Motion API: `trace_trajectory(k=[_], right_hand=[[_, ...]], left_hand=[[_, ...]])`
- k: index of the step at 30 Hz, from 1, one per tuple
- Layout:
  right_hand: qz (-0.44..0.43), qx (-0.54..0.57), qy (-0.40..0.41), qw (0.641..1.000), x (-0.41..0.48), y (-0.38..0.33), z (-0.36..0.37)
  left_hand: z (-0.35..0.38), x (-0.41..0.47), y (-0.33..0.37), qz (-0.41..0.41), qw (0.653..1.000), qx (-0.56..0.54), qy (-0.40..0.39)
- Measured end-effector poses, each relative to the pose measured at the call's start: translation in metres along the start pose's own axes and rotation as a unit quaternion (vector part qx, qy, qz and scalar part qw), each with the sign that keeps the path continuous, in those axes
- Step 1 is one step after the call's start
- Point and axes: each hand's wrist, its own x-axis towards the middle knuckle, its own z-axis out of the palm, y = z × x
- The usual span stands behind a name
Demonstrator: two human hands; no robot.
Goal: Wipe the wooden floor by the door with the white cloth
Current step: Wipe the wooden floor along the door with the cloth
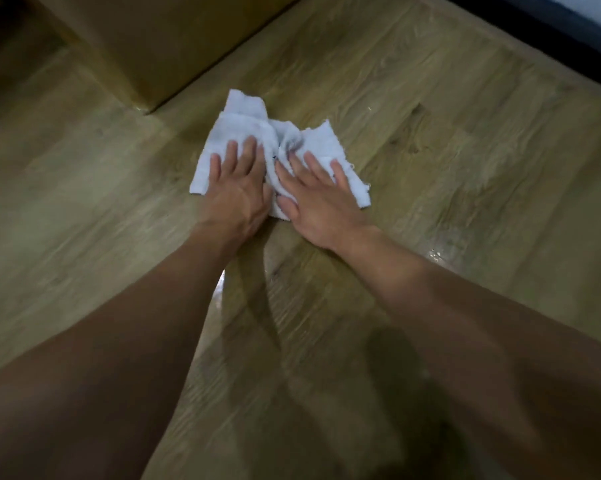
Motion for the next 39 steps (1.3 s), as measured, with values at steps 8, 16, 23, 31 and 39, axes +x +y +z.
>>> trace_trajectory(k=[8,16,23,31,39], right_hand=[[0.066,-0.022,-0.071,0.995,-0.043,0.068,-0.029],[0.159,-0.005,-0.020,0.987,0.015,0.064,-0.017],[0.049,0.010,-0.014,0.999,-0.018,0.004,-0.003],[0.108,0.067,-0.030,0.991,0.019,-0.022,-0.006],[-0.078,-0.004,0.011,0.997,-0.009,-0.047,0.012]], left_hand=[[0.004,-0.030,0.072,0.003,0.997,-0.011,-0.073],[0.004,0.039,0.057,0.037,0.998,0.006,-0.048],[0.002,0.017,-0.018,0.029,0.997,0.075,-0.019],[-0.002,-0.003,-0.015,-0.012,0.998,0.058,-0.017],[-0.004,-0.030,-0.047,-0.045,0.995,0.030,-0.078]])
